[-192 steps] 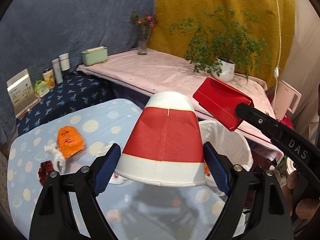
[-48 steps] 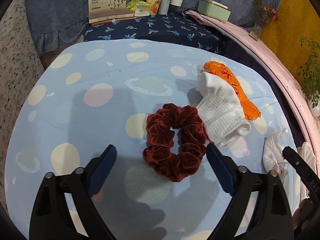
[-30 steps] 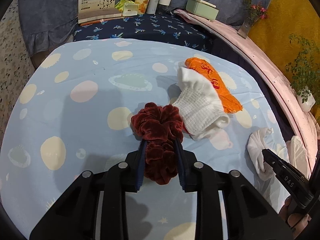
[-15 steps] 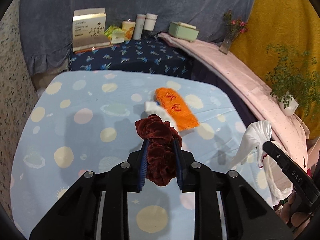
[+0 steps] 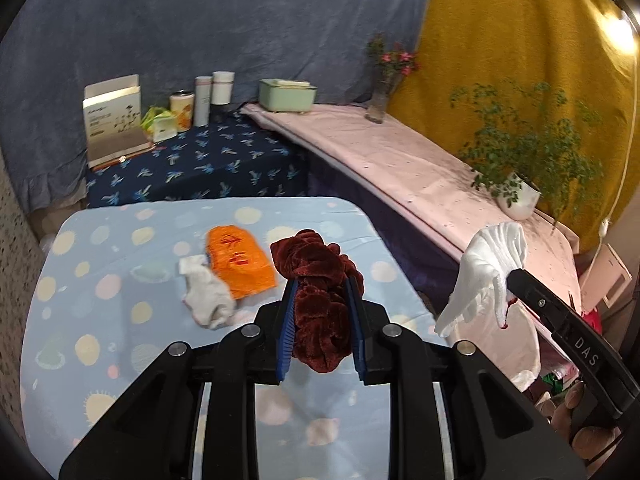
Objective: Collect trash
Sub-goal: 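Carry the white sock with the right tool while the left tool carries the scrunchie over the bin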
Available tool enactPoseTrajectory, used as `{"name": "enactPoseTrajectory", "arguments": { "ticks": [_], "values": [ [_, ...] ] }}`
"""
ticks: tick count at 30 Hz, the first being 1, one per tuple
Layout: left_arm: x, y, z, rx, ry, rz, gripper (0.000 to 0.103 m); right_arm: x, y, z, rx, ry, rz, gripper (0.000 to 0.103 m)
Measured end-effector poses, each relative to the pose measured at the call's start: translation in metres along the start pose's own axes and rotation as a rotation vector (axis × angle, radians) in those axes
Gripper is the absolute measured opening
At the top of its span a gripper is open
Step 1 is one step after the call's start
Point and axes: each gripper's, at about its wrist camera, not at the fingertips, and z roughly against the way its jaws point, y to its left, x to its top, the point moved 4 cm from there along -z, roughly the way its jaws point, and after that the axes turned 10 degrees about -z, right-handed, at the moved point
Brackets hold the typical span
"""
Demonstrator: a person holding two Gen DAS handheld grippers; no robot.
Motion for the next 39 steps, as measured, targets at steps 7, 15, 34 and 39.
{"name": "enactPoseTrajectory", "arguments": {
  "ticks": [7,15,34,39],
  "values": [
    [0.012,-0.063,-0.002,-0.07,-0.013,-0.087,0.023,0.016,-0.043,0.033,-0.044,-0.061,-0.044,0.009],
    [0.016,-0.126,-0.011,-0.144,-0.006,-0.171,0.023,0.027,-0.093,0.059,-0.097,-0.109,-0.107,0.009],
    [0.011,-0.243,-0.047,-0.31,0.068,-0.297,0.023,0.032,-0.194,0.097,-0.207,-0.163,-0.236,0.009],
    [0.007,-0.263,-0.057,-0.335,0.087,-0.317,0.023,0.029,-0.21,0.098,-0.22,-0.162,-0.26,0.009]
  ]
}}
